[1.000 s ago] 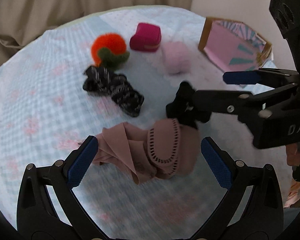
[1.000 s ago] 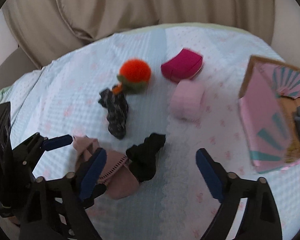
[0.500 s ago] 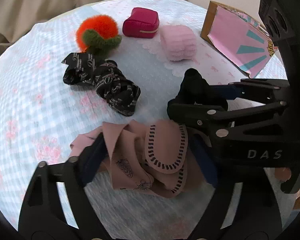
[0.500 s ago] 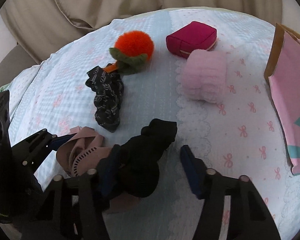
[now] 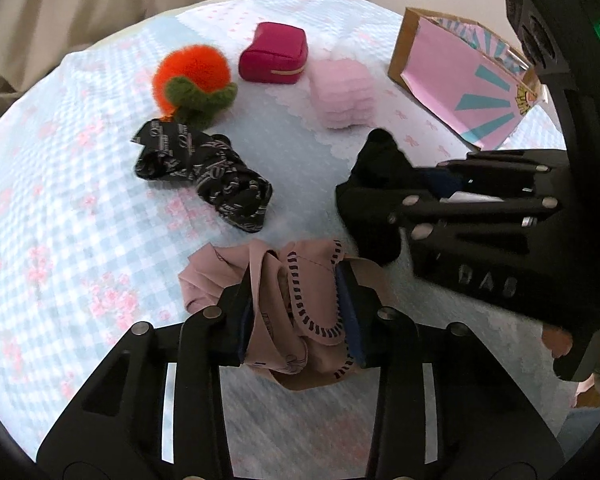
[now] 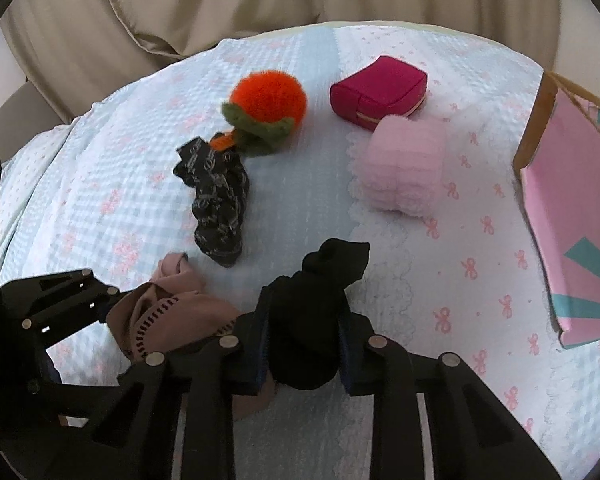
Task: Organize soft objects
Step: 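Carry the pink sock and black sock into the box and release both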
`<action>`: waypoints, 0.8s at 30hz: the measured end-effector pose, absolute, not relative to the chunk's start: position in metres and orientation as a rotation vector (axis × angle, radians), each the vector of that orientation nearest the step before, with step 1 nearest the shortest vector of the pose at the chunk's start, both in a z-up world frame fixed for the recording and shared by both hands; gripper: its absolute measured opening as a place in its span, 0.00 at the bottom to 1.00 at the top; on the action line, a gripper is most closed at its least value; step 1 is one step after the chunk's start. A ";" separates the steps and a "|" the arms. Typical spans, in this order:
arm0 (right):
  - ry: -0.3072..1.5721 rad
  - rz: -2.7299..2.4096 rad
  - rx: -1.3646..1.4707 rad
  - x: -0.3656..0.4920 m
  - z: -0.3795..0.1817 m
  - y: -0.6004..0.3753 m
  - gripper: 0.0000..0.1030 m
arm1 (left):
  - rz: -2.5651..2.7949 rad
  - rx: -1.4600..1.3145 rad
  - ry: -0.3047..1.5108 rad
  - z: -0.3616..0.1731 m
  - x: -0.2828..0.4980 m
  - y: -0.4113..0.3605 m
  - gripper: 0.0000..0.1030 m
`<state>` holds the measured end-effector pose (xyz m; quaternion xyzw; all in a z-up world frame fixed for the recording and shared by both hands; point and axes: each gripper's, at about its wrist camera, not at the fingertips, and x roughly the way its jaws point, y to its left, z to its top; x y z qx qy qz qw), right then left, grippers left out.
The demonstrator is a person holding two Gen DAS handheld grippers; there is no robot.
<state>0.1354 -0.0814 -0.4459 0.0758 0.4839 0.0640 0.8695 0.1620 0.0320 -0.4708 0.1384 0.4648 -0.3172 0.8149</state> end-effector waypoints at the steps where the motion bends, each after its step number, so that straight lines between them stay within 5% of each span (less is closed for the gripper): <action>1: 1.010 0.131 0.161 0.136 -0.443 -0.082 0.24 | -0.670 0.294 0.994 -0.468 0.161 0.034 0.31; 8: 0.972 0.127 0.168 0.133 -0.397 -0.091 0.24 | -0.618 0.261 0.987 -0.426 0.155 0.046 0.31; 24: 0.834 0.127 0.156 0.089 -0.195 -0.120 0.24 | -0.341 0.030 0.881 -0.223 0.119 0.050 0.31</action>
